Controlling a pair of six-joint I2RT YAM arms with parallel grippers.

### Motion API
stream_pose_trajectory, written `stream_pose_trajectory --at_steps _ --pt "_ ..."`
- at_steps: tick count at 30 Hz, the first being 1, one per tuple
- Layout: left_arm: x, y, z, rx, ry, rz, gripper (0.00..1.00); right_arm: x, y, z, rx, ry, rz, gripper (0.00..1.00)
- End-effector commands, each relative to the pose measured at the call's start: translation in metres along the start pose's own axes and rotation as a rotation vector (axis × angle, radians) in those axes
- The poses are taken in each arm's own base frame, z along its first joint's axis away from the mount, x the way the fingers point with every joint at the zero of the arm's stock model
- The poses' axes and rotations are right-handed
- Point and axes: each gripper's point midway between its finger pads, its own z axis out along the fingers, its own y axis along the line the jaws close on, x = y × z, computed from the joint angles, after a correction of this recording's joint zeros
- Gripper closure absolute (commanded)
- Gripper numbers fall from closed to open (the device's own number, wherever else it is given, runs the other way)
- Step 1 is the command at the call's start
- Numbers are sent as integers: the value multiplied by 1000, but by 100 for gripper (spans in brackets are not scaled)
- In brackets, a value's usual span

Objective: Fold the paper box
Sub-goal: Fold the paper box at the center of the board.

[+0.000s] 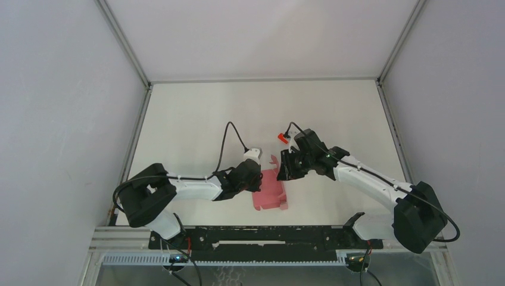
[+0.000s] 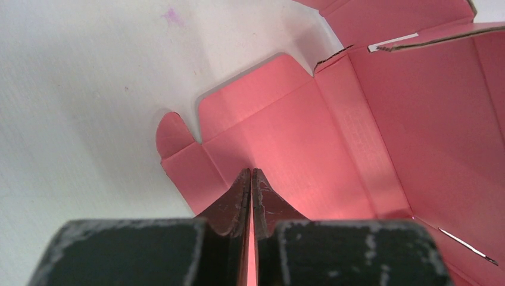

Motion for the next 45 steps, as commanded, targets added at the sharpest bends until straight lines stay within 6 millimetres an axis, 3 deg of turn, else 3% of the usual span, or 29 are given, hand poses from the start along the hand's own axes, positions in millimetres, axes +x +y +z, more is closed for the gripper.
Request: stream_pose_trajectory --at_steps 1,45 --pt "28 15 2 -41 105 41 93 -7 4 4 -18 -26 2 63" --pt "28 10 4 -25 116 51 93 5 -20 18 103 23 -6 59"
